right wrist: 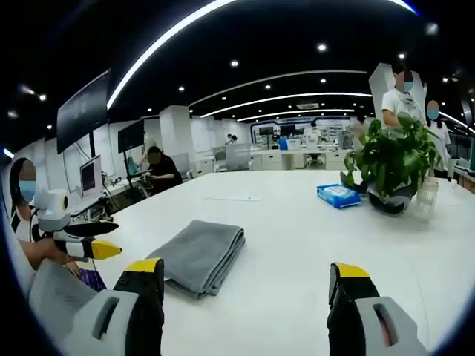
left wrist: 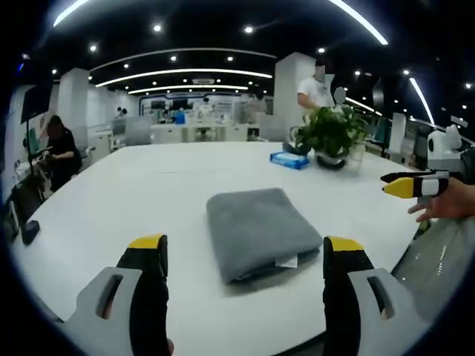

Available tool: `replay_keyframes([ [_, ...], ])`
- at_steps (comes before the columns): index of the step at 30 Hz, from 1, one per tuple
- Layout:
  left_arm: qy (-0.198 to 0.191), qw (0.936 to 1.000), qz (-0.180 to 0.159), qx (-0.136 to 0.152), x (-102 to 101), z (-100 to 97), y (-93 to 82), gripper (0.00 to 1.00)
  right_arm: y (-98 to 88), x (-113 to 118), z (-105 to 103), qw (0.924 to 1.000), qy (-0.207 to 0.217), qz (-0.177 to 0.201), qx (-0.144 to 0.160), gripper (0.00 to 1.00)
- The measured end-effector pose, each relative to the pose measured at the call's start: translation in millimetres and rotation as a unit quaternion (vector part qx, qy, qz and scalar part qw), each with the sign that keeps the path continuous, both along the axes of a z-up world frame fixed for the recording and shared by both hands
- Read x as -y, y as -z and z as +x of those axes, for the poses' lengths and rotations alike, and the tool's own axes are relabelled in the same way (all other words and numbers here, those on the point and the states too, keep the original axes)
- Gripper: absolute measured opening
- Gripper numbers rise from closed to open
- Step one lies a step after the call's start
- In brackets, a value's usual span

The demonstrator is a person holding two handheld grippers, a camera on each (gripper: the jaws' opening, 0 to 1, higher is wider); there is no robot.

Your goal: Open the folded towel by lifting each exposed corner and separating the folded layers until the towel lies flat within the target outline without major curled edges

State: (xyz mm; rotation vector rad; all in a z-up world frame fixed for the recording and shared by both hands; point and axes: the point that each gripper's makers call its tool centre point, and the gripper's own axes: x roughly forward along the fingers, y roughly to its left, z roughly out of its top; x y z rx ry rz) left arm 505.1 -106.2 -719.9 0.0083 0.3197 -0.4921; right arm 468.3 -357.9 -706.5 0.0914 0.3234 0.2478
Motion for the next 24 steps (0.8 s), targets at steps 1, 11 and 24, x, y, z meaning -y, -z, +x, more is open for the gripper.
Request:
replay_keyframes([
  [1,-0.001,1.0000,0.000,0.000,-0.3,0.1,0.1,0.86,0.1,0.2,0.0,1.0000,0.000,0.000,0.000,0.93],
  [11,0.001,1.0000,-0.001,-0.001,0.3,-0.1,0.6,0.86,1.8,-1.2,-0.2,1.0000,-0.004,-0.006,-0.004,0.92],
  [24,0.002,1.0000,0.001,0.000,0.8,-0.3,0.7,0.85,0.9,0.9,-0.4,1.0000,0.000,-0.009,-0.003,0.92],
])
